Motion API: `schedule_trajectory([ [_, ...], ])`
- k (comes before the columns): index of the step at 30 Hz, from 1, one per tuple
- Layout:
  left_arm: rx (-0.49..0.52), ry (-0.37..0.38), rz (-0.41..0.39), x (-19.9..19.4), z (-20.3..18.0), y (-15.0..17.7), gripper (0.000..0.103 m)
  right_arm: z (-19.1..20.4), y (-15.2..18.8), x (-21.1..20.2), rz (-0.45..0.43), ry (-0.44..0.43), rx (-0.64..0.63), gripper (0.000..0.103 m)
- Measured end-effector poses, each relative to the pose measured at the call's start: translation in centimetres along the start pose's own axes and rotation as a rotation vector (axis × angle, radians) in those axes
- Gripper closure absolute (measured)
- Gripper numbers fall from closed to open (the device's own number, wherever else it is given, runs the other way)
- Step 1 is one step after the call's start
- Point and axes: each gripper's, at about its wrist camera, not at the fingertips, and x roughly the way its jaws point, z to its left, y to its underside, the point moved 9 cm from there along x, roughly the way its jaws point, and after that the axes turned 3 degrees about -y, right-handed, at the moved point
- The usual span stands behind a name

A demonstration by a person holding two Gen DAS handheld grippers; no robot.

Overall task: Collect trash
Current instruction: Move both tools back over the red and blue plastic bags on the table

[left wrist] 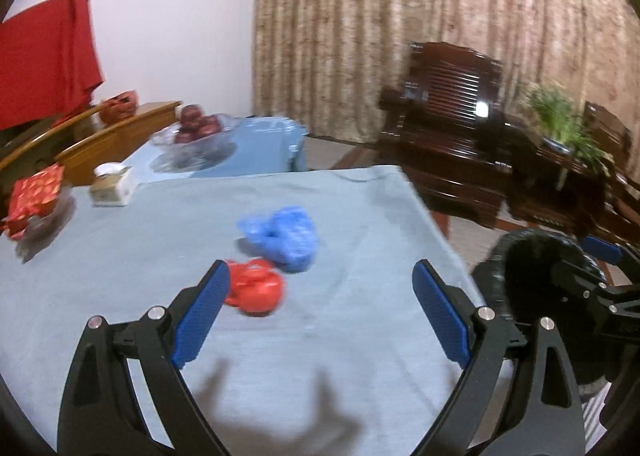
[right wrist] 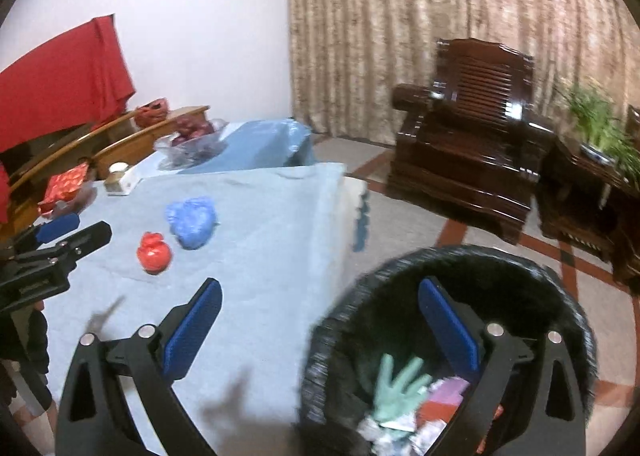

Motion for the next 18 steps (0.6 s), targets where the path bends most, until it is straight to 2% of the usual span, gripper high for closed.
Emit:
schedule_trajectory([
  [9, -0.023, -0.093, 0.024, 1.7, 6.4, 0.6, 0.013, 5.5, -0.9, 4.5, 0.02, -0.072, -0.041, 0.006],
  [18, -0.027, -0.124, 0.067, 5.0, 8.4, 1.9, 0.013, 8.1, -0.7, 10.0, 0.069, -0.095, -0.049, 0.006],
])
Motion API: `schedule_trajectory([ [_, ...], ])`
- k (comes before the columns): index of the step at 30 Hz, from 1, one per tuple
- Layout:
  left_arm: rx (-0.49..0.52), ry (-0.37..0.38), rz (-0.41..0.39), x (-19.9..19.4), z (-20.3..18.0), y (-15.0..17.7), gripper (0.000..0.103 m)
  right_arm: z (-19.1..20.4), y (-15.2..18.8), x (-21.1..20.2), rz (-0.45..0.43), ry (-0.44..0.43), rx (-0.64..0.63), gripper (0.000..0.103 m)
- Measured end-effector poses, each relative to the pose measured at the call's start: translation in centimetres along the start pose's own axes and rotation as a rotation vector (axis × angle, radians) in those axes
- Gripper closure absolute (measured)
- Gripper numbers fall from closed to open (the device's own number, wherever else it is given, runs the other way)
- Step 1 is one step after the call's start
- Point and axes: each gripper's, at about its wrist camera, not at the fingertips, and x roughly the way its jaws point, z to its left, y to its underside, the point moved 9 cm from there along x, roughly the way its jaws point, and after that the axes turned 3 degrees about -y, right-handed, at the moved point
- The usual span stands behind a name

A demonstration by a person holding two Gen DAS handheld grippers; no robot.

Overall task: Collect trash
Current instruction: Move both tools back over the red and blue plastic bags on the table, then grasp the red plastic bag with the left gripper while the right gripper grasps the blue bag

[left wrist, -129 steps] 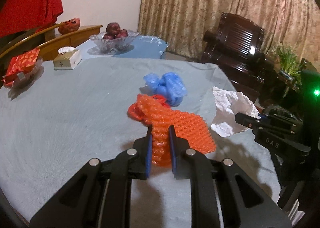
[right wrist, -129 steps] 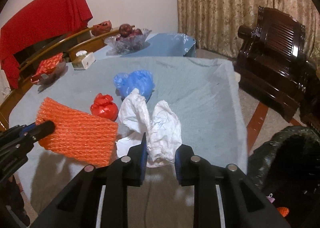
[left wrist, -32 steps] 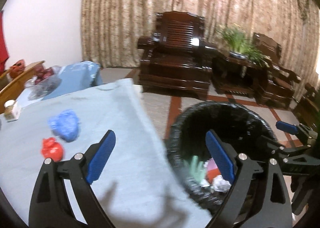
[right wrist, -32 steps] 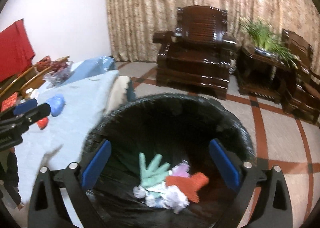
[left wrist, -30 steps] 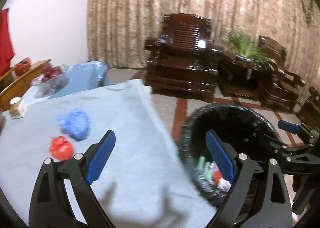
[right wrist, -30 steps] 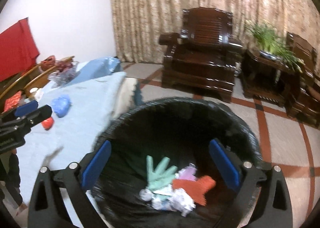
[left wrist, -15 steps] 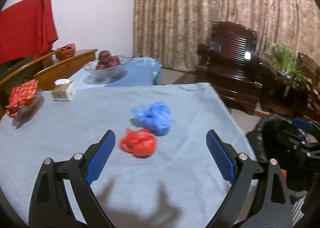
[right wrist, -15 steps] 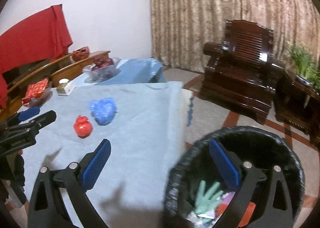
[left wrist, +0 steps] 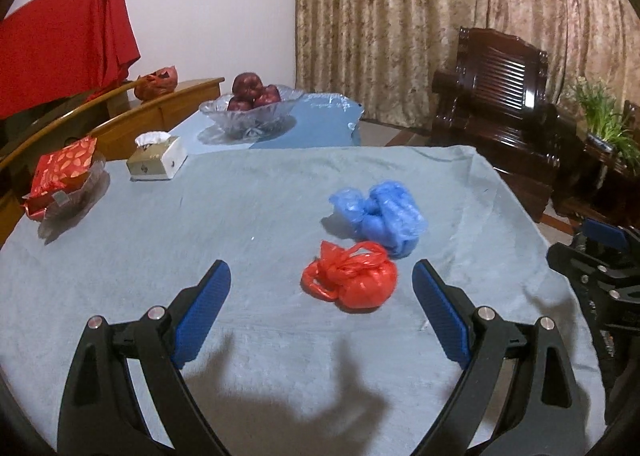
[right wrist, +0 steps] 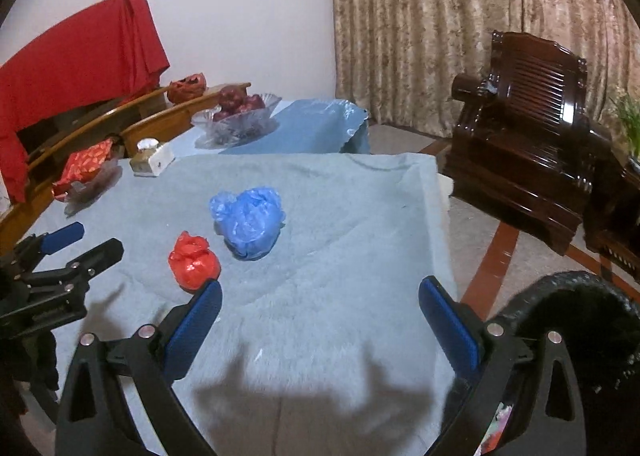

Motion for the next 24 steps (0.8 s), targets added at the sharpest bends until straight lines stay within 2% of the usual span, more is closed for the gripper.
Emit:
schedule_trajectory([
  [9, 0.001, 0.005, 0.053, 4.4, -0.6, 0.8, 0.013, -0.5, -0.6, 4.7, 0.033, 0.019, -0.009, 0.006],
  [22, -0.02, 0.038, 0.162, 9.8, -2.8, 2.8, 0.014, -1.8, 0.2, 7.1, 0.064, 0.031, -0.003, 0.006],
  [23, -0.022, 0.044, 0.174, 10.0, -2.8, 3.0, 0.014, -1.8, 0.2, 7.3, 0.066, 0.03, -0.002, 0.006],
  [24, -0.025, 0.053, 0.183, 10.2, -2.9, 3.0, 0.019, -1.8, 0.1, 7.4, 0.067, 0.028, -0.002, 0.006],
])
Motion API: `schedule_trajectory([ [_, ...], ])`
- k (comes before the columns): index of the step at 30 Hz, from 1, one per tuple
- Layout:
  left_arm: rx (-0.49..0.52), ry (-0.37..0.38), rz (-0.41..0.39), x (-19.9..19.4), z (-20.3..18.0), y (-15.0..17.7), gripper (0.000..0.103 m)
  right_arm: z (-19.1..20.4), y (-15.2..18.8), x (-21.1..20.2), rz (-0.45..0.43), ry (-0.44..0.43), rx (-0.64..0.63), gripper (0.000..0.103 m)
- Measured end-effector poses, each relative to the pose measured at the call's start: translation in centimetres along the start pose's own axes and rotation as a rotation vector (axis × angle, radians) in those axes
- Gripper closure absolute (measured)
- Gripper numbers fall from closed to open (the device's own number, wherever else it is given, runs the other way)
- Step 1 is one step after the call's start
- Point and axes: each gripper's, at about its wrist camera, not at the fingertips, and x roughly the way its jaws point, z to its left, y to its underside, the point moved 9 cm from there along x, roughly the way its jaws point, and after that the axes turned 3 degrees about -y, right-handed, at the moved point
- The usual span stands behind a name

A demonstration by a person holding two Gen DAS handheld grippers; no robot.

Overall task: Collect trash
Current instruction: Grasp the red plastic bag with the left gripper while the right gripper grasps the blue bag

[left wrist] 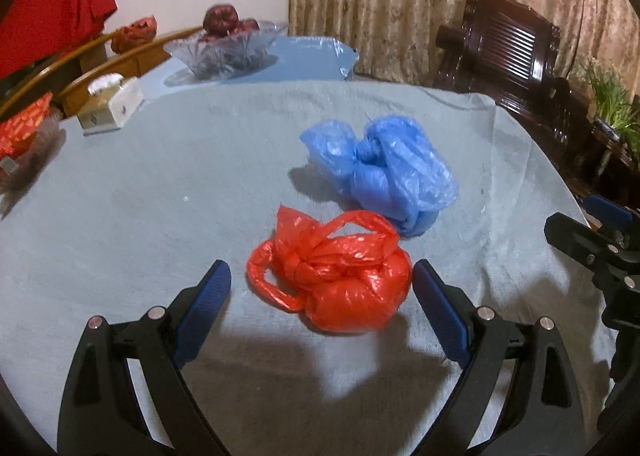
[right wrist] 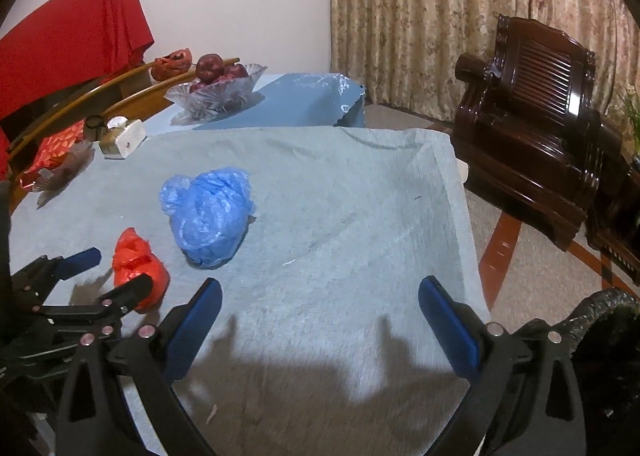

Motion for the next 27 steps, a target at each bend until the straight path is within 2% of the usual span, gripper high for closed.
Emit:
schedule_trajectory([
  [4, -0.008, 0.037, 0.031, 0.8, -0.4, 0.1, 0.035, 0.6, -0.3, 0.6, 0.002, -0.008, -0.009, 0.006],
  [6, -0.012, 0.052, 0.034, 0.9, -0.4, 0.2, 0.048, 1.0, -0.5, 0.7, 0.0, -0.014, -0.015, 0.006],
  [9, -0.023, 0.063, 0.024, 0.7, -0.2, 0.1, 0.055, 1.7, -0.8, 1.1, -0.002, -0.022, -0.023, 0.007],
  [14, -0.039, 0.046, -0.017, -0.4, 0.9, -0.7, 0.06, 2.6, -1.2, 1.5, -0.004, -0.033, -0.025, 0.007],
  [18, -0.044, 0.001, -0.063, -1.3, 3.0, -1.9, 0.06, 3.5, -1.6, 2.0, -0.008, -0.048, -0.024, 0.007],
  [27, -0.082, -0.081, -0.069, -0.5, 8.2, -3.0, 0.06, 6.0, -3.3, 4.0, -0.017, -0.065, -0.021, 0.007],
])
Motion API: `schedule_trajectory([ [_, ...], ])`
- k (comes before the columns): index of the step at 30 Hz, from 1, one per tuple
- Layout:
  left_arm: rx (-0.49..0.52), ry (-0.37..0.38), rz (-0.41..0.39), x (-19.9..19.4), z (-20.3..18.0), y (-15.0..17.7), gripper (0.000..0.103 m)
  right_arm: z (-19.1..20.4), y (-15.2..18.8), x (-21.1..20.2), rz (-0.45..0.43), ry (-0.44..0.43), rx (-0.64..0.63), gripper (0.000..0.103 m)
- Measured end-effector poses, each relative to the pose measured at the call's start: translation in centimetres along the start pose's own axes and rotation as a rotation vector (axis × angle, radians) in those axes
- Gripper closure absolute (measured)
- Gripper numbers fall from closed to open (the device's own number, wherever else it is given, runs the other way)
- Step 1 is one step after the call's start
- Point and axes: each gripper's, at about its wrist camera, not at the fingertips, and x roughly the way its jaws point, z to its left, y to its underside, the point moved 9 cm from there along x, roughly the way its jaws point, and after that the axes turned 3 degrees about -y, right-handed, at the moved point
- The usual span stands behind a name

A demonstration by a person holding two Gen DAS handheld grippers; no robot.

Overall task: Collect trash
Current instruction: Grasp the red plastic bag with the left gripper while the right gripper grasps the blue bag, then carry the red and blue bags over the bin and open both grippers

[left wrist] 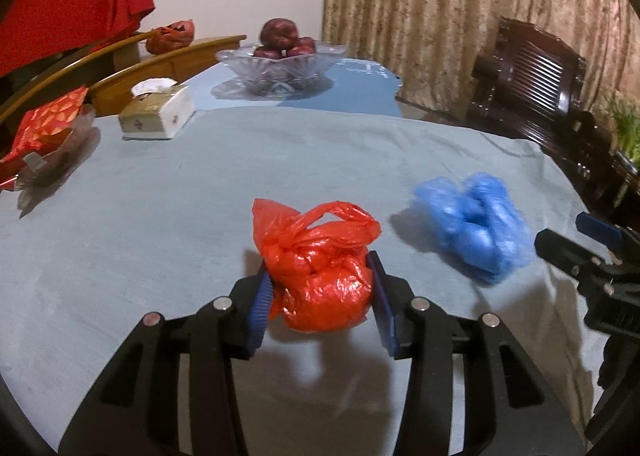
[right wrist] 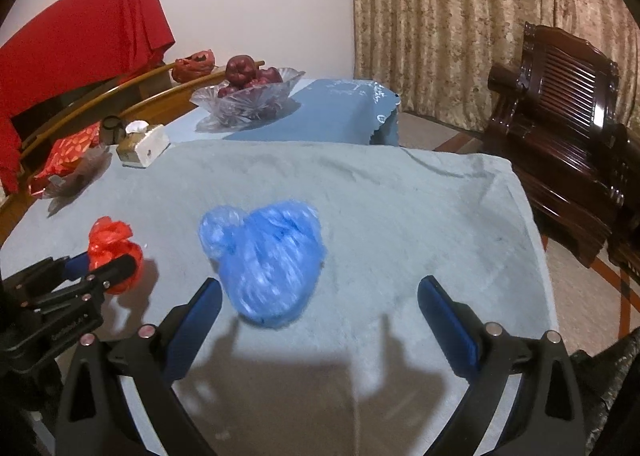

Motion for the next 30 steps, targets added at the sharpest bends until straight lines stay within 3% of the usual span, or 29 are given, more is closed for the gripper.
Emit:
schedule_trajectory([
  [9, -0.04, -0.012, 0.029, 1.2, 1.9, 0.5, 0.06, 1.7, -0.4, 3.4, 0.059, -0.007, -0.016, 0.02],
  [16, -0.054, -0.004, 0.034, 1.2, 2.1, 0.7, 0.059, 2.7, 0.6, 4.9, 0.121, -0.061, -0.015, 0.048],
  [19, -0.052, -0.005, 0.034, 1.1, 2.0, 0.7, 0.059, 3.1, 0.7, 4.5, 0.117, -0.083, -0.023, 0.054],
  [30, -0.031, 0.014, -0.003, -1.6, 0.7, 0.4, 0.059, 2.7, 0.3, 0.0, 0.062, -0.105, -0.013, 0.057],
])
